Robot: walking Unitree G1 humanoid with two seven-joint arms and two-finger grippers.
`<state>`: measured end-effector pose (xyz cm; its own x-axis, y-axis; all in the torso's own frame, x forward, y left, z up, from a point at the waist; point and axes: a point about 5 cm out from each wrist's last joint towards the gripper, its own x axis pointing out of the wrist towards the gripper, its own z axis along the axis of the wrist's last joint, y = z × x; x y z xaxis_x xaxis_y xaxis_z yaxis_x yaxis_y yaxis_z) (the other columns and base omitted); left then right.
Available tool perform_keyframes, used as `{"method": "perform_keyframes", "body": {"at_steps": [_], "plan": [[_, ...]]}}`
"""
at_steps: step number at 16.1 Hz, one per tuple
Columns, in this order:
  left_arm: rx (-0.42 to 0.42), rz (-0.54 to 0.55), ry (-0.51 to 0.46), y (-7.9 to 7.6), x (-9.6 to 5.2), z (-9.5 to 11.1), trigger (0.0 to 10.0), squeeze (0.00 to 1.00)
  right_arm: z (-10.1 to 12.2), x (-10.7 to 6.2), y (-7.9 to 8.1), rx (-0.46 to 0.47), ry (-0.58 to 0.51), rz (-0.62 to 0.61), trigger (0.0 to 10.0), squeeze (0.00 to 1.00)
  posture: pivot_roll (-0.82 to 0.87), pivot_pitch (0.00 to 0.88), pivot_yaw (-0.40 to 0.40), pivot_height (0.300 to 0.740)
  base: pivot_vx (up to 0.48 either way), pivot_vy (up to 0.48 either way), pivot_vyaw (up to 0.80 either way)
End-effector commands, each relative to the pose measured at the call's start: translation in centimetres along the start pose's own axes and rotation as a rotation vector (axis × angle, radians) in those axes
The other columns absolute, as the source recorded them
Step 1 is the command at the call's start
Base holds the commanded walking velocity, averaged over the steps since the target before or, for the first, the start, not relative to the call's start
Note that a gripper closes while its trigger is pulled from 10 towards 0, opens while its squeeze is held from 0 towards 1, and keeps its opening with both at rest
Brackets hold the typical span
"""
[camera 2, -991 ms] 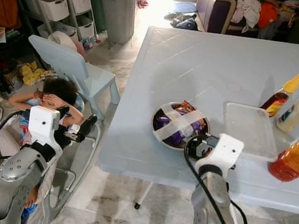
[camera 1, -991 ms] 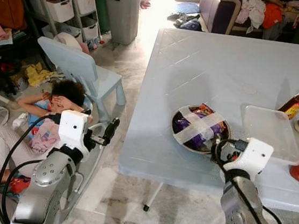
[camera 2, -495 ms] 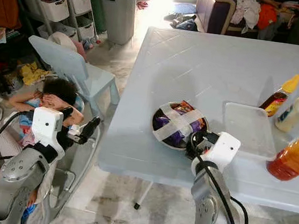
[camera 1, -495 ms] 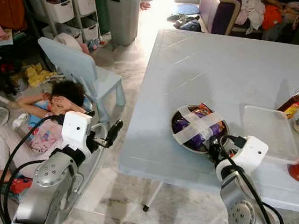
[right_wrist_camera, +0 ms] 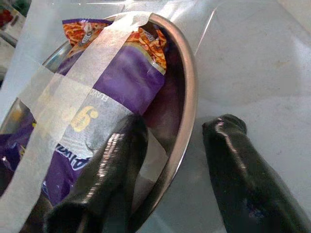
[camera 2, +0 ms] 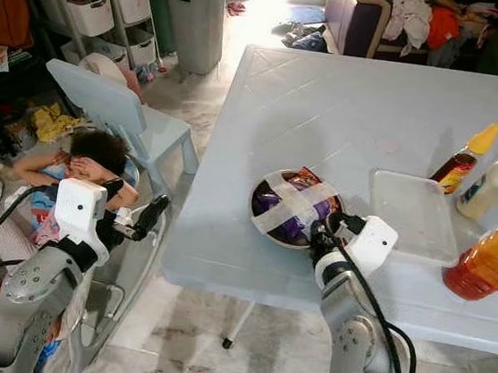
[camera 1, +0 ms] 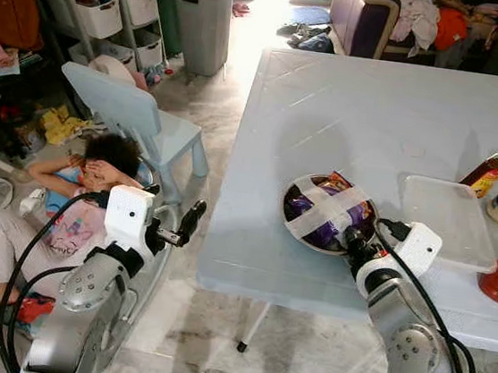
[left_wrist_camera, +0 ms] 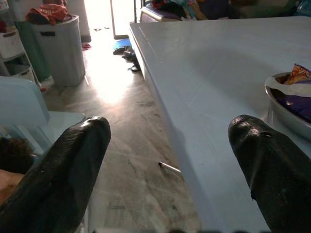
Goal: Restocking fridge
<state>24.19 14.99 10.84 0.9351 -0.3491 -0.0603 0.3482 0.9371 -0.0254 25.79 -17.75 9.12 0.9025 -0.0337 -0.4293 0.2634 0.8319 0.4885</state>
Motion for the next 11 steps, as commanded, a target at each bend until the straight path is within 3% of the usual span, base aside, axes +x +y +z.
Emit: {"method": "perform_keyframes", "body": {"at_steps": [1, 8, 11], "plan": [[0.014, 0.000, 0.003, 0.07, 0.00, 0.13, 10.0, 0.00, -1.91, 0.35, 1.89, 0.092, 0.096, 0.066, 0.0, 0.00, -0.02, 0.000, 0.016, 0.740, 0.000, 0.000, 0.00], [0.014, -0.005, 0.001, 0.02, 0.07, 0.13, 10.0, 0.00, -1.84, 0.56, 1.99, 0.156, 0.123, 0.074, 0.0, 0.00, -0.02, 0.000, 0.013, 0.740, 0.000, 0.000, 0.00], [-0.009, -0.058, 0.015, -0.40, -0.03, -0.01, 10.0, 0.00, -1.80, 0.67, 1.84, 0.169, 0.128, 0.063, 0.0, 0.00, -0.02, 0.000, 0.013, 0.740, 0.000, 0.000, 0.00]]}}
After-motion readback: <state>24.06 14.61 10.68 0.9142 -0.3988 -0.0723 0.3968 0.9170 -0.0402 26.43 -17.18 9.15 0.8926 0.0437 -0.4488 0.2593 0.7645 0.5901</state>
